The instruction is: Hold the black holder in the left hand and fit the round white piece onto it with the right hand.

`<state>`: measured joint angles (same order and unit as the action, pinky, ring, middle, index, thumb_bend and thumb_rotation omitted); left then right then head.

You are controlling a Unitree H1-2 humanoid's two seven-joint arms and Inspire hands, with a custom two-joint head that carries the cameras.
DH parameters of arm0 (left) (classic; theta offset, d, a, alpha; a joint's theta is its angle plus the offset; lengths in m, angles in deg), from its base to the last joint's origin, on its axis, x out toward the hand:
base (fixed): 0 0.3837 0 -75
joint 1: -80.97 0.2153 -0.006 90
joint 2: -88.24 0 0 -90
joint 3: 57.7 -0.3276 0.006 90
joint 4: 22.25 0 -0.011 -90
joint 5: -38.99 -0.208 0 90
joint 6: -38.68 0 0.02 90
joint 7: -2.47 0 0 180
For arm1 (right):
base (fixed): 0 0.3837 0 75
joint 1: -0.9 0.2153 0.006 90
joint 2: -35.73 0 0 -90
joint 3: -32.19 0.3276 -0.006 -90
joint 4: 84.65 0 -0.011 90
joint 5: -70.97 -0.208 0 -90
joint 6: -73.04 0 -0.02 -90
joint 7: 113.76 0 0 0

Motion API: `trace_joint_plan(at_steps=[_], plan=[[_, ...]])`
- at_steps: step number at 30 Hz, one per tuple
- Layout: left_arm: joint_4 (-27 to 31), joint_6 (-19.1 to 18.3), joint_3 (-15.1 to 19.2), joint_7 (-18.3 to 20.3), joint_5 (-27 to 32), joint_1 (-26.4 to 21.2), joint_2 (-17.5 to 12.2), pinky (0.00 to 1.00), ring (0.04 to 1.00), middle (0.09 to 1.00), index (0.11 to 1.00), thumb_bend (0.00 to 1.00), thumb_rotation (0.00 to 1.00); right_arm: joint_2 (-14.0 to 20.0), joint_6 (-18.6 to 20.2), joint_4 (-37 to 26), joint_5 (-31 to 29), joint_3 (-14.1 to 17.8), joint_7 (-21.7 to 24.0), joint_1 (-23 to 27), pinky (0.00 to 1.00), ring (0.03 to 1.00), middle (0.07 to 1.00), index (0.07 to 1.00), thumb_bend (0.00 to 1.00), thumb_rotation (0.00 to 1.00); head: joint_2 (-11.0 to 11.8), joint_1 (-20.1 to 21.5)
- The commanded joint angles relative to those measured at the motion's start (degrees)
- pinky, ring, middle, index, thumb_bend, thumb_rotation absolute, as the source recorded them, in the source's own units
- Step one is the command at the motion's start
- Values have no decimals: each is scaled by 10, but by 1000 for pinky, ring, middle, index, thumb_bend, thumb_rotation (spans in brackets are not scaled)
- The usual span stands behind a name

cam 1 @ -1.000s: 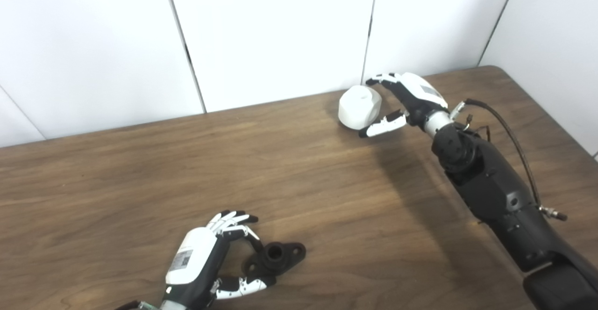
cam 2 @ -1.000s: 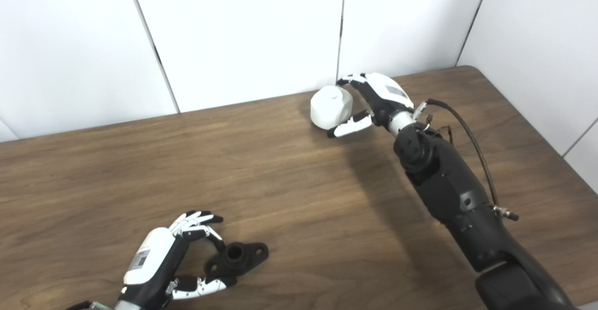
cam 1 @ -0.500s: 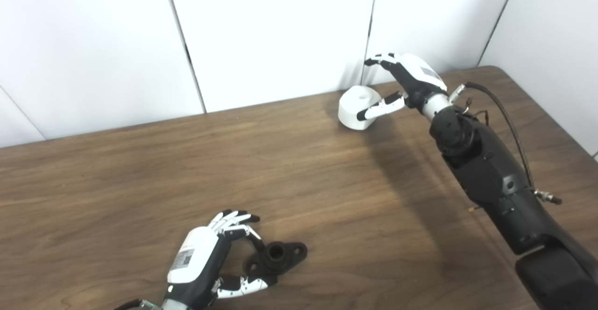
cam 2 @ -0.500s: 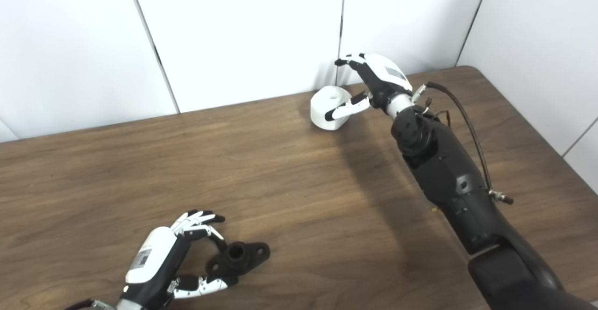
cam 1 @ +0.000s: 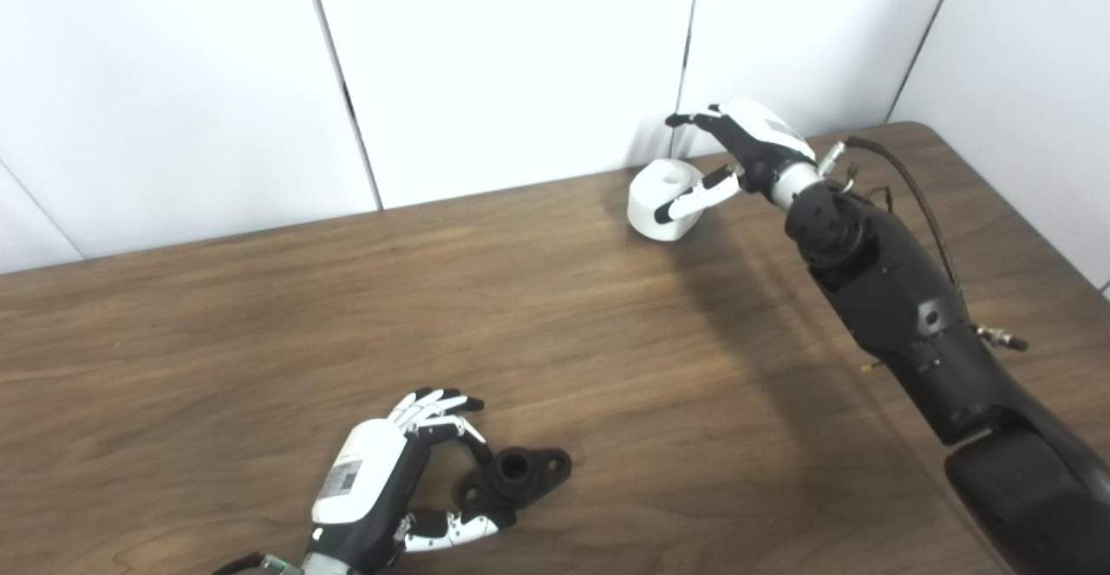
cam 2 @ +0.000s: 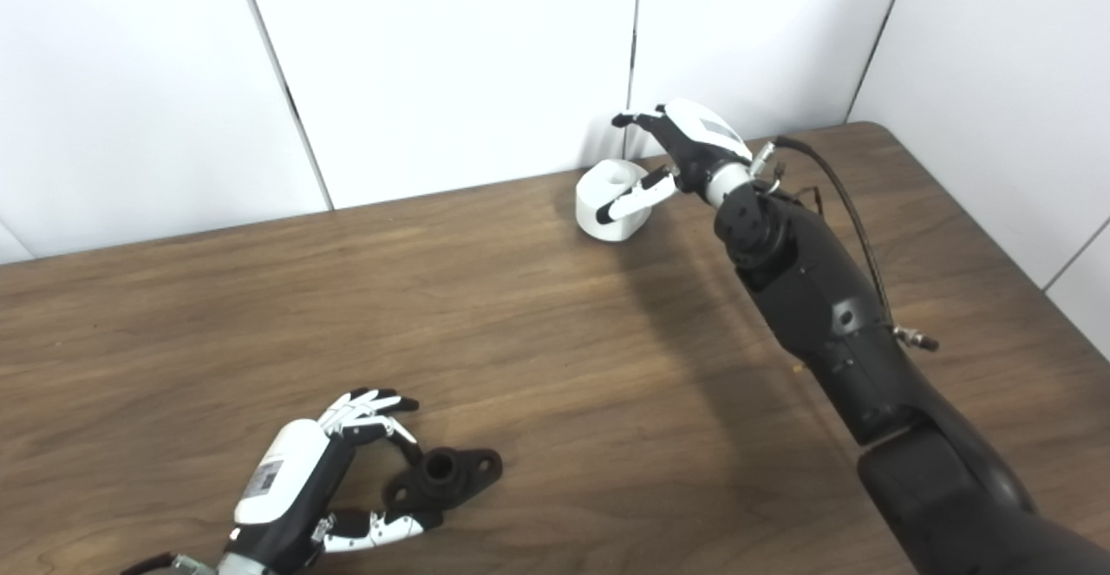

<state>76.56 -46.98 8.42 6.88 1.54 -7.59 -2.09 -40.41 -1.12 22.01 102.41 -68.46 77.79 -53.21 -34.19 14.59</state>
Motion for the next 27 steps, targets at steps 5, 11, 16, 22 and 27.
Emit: trace_joint_plan(at_steps=[5,11,16,22,27], plan=[[-38,-20,-16,39,-1,22,-3,911,891,819,488,515,45,18,10,-8,14,-3,7,40,1000,996,916,850,958,349,0,-1],[-35,-24,-15,42,0,23,-2,918,895,823,488,515,45,16,19,-6,25,-13,11,41,1000,1000,921,854,949,342,-1,-1],[-35,-25,-14,43,2,23,-1,920,895,821,488,515,45,17,27,2,34,-20,16,44,1000,1000,929,851,957,355,-1,-1],[-36,-23,-14,41,1,23,-1,919,896,820,488,515,44,18,44,4,40,-24,30,48,1000,1000,937,857,960,352,-2,-1],[-36,-22,-14,42,0,22,-1,918,895,820,488,515,45,18,44,17,41,-27,36,50,1000,1000,947,867,967,360,-3,1]])
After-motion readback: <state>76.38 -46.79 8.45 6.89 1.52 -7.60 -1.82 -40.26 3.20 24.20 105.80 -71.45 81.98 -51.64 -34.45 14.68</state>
